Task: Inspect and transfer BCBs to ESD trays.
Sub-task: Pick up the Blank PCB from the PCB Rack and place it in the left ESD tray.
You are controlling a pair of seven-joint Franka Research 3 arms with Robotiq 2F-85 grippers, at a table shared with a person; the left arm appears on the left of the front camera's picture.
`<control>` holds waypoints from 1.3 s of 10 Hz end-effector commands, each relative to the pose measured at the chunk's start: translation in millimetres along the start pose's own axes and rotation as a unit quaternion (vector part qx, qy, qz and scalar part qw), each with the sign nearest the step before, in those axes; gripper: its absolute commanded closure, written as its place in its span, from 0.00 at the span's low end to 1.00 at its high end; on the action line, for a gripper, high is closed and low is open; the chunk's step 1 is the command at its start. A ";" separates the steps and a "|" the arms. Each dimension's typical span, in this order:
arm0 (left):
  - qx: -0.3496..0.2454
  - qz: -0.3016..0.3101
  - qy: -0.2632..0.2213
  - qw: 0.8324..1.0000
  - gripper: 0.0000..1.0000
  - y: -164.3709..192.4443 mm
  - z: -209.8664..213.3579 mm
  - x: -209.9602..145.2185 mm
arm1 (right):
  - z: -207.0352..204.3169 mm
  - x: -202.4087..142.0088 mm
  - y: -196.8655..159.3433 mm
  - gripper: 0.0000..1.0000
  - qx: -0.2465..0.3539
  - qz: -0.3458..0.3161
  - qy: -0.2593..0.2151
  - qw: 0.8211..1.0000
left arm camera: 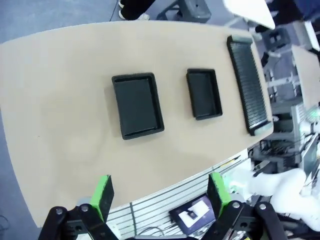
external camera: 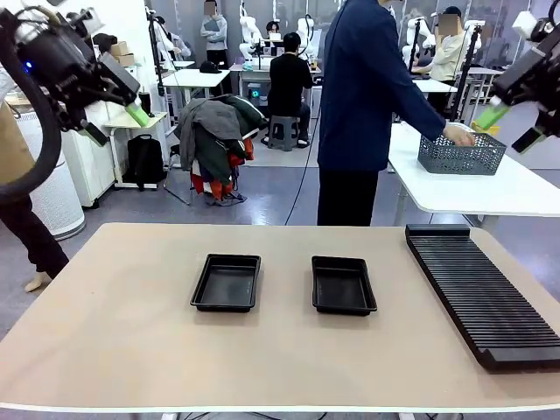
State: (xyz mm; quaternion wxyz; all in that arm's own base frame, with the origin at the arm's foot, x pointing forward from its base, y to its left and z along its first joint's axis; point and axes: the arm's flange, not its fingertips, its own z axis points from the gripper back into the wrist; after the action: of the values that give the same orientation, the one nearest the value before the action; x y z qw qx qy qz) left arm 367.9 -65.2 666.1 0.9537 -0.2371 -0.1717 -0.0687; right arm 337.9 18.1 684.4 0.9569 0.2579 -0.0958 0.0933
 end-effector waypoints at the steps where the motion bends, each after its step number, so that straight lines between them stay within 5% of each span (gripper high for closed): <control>1: -0.037 0.037 -0.018 0.998 0.00 2.1 5.9 -3.4 | 18.8 25.4 -17.3 0.00 0.050 -0.057 0.020 0.997; 6: -0.045 0.073 0.029 0.996 0.00 -11.6 30.2 -6.9 | 36.2 35.4 -77.1 0.00 0.095 -0.102 -0.008 0.990; 13: -0.039 0.084 0.028 0.995 0.00 -18.9 32.8 -0.4 | 23.6 29.7 -86.5 0.00 0.100 -0.097 -0.011 0.990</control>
State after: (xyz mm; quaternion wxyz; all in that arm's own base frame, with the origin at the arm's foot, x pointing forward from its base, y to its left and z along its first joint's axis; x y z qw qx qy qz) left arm 352.2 -66.3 702.8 0.9504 -0.2813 -0.1316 -0.0146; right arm 388.5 -67.0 676.5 0.9330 0.3530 -0.0693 -0.0023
